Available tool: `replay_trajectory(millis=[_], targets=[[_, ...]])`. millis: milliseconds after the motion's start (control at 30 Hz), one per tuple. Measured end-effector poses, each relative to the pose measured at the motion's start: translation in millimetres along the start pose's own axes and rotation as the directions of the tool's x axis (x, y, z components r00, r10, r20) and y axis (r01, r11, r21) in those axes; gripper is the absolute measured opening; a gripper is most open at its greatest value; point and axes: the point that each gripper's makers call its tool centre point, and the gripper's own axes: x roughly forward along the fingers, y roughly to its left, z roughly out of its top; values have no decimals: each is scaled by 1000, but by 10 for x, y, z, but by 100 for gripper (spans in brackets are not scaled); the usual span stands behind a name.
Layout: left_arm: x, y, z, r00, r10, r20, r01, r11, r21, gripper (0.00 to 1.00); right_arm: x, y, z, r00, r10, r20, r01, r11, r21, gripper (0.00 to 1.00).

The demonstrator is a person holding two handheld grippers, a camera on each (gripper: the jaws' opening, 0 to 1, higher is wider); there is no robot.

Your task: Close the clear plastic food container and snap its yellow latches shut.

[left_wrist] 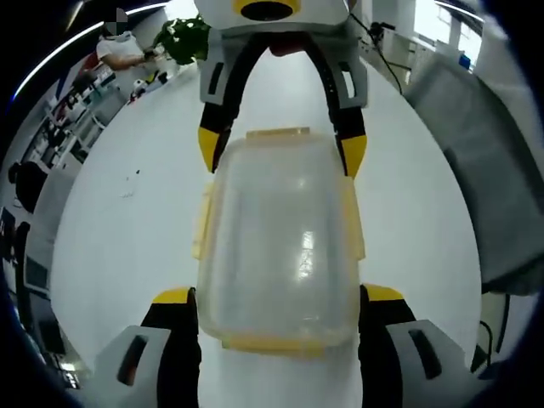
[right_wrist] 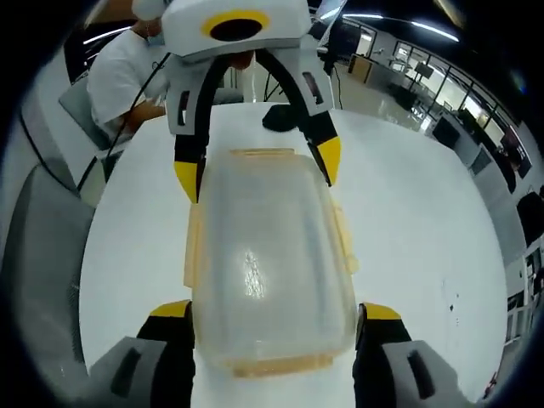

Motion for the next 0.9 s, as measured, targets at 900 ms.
replay_trajectory(millis=[900], targets=[[-259, 34, 70, 994, 102, -39, -102, 995, 9, 99, -192, 108, 66, 997, -73, 16, 73, 997, 18, 99]])
